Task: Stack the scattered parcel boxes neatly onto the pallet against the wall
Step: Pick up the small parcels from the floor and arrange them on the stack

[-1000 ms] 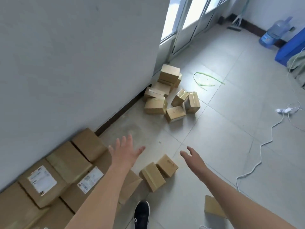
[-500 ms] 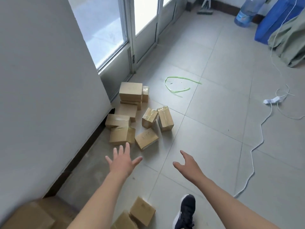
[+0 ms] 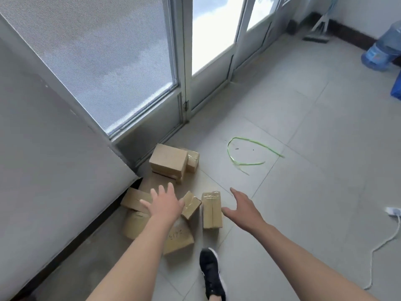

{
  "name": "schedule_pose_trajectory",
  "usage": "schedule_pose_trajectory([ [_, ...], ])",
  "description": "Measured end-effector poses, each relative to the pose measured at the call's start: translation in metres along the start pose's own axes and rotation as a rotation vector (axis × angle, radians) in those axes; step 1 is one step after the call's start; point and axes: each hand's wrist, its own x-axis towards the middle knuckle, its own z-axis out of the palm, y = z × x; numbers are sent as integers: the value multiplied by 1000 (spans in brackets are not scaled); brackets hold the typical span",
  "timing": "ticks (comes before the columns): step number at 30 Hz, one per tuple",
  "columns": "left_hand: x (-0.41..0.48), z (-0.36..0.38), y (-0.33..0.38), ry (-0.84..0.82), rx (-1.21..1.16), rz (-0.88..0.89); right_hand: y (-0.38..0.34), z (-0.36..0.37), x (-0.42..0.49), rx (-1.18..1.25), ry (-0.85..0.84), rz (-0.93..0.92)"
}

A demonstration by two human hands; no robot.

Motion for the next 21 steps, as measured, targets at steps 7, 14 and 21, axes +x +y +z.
schedule_pose_trajectory([
  [7, 161, -5, 38, 2, -135, -194, -1, -2, 189, -124, -102, -51],
  [14, 306, 28, 63, -5, -492, -541, 3, 39, 363, -278, -199, -141],
  [21, 451, 74, 81, 85, -825, -847, 16, 120, 518, -537, -129, -320],
])
